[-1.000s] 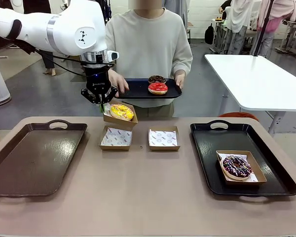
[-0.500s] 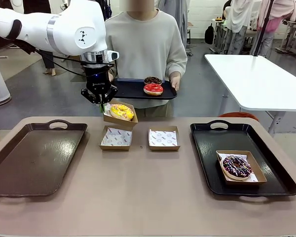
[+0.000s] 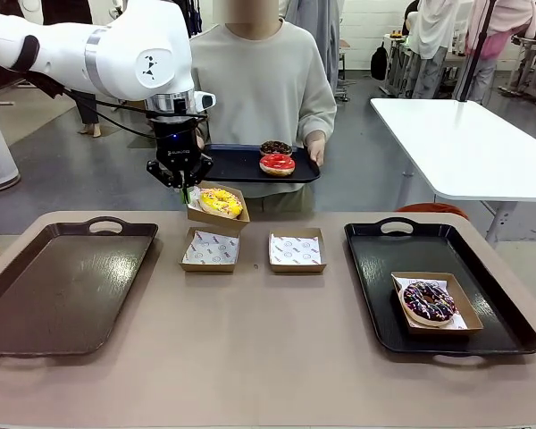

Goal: Individually package the donuts and arrange them on the tray.
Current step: Place the picked Paper togo box on the Handle tray while simultaneously picking up another Paper togo box from the table with the other hand.

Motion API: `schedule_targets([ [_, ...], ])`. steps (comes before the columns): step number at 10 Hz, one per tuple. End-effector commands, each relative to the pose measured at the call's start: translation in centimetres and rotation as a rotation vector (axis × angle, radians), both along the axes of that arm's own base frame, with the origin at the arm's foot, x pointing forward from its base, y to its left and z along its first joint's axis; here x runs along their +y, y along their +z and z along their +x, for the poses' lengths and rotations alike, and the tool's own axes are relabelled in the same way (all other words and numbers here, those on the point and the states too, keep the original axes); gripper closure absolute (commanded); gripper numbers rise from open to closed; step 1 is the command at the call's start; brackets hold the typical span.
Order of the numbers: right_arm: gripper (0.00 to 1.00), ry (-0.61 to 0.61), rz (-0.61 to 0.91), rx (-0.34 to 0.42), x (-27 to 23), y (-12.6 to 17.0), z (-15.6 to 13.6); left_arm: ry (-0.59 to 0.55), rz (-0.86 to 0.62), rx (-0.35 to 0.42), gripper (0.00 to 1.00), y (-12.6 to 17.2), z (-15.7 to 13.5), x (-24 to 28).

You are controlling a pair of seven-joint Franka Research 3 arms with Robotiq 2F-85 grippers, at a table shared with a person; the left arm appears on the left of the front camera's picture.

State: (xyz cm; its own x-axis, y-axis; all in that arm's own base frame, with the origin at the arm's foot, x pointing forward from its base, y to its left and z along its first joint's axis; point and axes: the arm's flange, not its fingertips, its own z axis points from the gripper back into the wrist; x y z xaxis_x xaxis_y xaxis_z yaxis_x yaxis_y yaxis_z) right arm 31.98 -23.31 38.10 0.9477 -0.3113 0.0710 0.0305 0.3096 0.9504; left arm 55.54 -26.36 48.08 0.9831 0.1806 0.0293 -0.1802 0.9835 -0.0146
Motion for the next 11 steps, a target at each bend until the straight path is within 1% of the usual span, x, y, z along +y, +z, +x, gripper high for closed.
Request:
schedule_targets([
  [1, 0.00, 0.000, 0.000, 0.000, 0.0, 0.0, 0.0, 0.002, 0.000, -0.001, 1.00, 0.1, -0.2, 0.2],
  [2, 0.00, 0.043, -0.025, 0.012, 1.1, 0.5, 0.9, 0.000, 0.000, 0.000, 0.99, 0.0, 0.0, 0.0],
  [4, 0.00, 0.087, -0.116, 0.023, 5.0, 2.4, 4.0, -0.114, -0.040, -0.034, 0.99, 1.9, -2.5, 2.2],
  [5, 0.00, 0.108, -0.172, 0.057, 7.3, 3.4, 6.3, -0.144, -0.022, -0.042, 0.99, 2.4, -3.8, 3.6],
  [6, 0.00, 0.126, -0.205, 0.082, 8.8, 3.9, 7.9, -0.160, -0.019, -0.043, 0.99, 2.5, -5.2, 5.5],
  [7, 0.00, 0.133, -0.282, 0.097, 11.5, 5.0, 10.5, -0.177, -0.015, -0.054, 0.99, 2.3, -6.5, 7.5],
  [8, 0.00, 0.139, -0.323, 0.111, 14.0, 5.9, 12.7, -0.175, -0.024, -0.053, 0.99, 1.6, -7.7, 8.7],
  [9, 0.00, 0.138, -0.379, 0.083, 16.8, 6.9, 14.8, -0.190, -0.047, -0.045, 0.99, 0.9, -8.6, 9.7],
  [11, 0.00, 0.147, -0.466, 0.059, 23.0, 8.1, 18.3, -0.184, -0.073, -0.041, 0.99, -0.2, -10.5, 11.7],
])
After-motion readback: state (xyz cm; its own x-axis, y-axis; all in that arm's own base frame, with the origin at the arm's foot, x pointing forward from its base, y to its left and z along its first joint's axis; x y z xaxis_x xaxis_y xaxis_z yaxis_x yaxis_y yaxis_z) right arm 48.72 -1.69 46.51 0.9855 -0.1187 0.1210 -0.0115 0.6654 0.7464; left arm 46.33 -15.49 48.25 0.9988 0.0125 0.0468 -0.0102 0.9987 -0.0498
